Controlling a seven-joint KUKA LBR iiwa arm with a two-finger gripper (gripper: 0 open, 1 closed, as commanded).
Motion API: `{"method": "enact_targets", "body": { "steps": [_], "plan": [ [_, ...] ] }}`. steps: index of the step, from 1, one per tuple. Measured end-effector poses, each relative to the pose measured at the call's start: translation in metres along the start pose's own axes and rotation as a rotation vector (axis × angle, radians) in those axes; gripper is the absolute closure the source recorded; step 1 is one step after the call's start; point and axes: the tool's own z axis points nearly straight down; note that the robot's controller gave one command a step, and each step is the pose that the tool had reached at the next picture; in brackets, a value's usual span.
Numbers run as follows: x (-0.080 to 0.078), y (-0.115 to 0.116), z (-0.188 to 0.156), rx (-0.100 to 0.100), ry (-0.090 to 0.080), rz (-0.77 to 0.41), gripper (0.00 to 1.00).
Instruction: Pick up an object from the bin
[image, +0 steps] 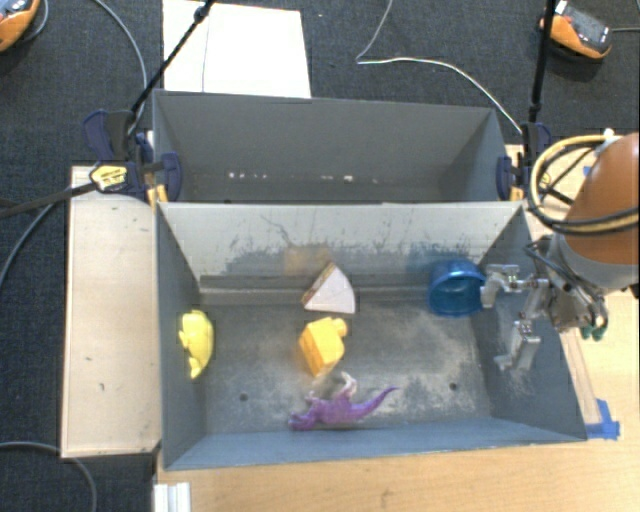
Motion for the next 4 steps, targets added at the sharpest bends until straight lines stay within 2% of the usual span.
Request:
{"method": "enact_targets", "body": {
  "steps": [1, 2, 3, 4],
  "plan": [
    [-0.001, 0.001, -0.005, 0.002, -0.007, -0.004, 0.0],
    [-0.022, 0.002, 0.021, 0.002, -0.009, -0.022, 0.0],
    [-0.035, 0.024, 0.04, 0.002, -0.006, -0.084, 0.0],
    [-0.066, 0.036, 0.055, 0.002, -0.014, -0.11, 0.0]
  ]
}}
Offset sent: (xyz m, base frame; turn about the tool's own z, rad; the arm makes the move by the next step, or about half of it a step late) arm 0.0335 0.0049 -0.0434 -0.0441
